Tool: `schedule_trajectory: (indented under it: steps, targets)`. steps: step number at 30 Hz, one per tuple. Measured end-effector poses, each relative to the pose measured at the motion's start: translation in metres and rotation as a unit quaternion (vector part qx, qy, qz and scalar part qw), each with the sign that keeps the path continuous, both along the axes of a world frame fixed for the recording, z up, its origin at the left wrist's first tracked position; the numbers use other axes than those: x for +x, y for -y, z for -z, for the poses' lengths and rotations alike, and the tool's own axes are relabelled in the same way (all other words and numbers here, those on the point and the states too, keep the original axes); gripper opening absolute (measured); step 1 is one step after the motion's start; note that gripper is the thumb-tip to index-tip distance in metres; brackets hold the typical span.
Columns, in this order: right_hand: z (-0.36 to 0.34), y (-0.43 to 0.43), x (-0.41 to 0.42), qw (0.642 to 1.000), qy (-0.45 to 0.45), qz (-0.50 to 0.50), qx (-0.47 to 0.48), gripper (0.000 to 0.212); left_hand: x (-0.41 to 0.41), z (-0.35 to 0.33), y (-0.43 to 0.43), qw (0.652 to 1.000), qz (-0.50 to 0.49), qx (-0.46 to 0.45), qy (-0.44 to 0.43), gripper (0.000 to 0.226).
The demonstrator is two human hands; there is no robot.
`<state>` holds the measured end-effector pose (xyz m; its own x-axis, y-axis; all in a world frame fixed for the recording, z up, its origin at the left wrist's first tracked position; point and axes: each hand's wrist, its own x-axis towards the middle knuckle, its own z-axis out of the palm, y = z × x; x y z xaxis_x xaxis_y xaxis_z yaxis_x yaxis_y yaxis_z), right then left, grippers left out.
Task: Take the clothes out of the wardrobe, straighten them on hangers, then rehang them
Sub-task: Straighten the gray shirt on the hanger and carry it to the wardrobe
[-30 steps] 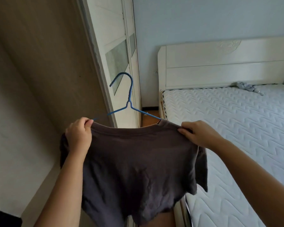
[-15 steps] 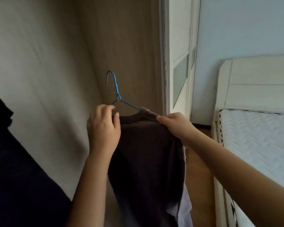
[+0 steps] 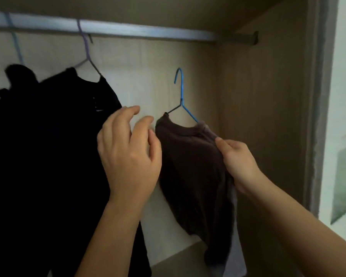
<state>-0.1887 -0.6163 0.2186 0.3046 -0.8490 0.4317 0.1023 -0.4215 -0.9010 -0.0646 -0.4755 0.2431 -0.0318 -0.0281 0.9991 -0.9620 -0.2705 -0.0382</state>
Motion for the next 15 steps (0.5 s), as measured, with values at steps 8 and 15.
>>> schedule_trajectory:
  steps: [8, 15]
  targets:
    - [-0.045, 0.005, 0.046, 0.995, 0.057, -0.058, -0.058, 0.037, 0.029, -0.055, -0.037, 0.968, -0.242, -0.008, -0.067, 0.041]
    - [-0.083, 0.011, 0.067, 0.988, 0.112, -0.062, -0.084, 0.045, 0.032, -0.096, -0.058, 0.944, -0.293, 0.05, -0.144, 0.042]
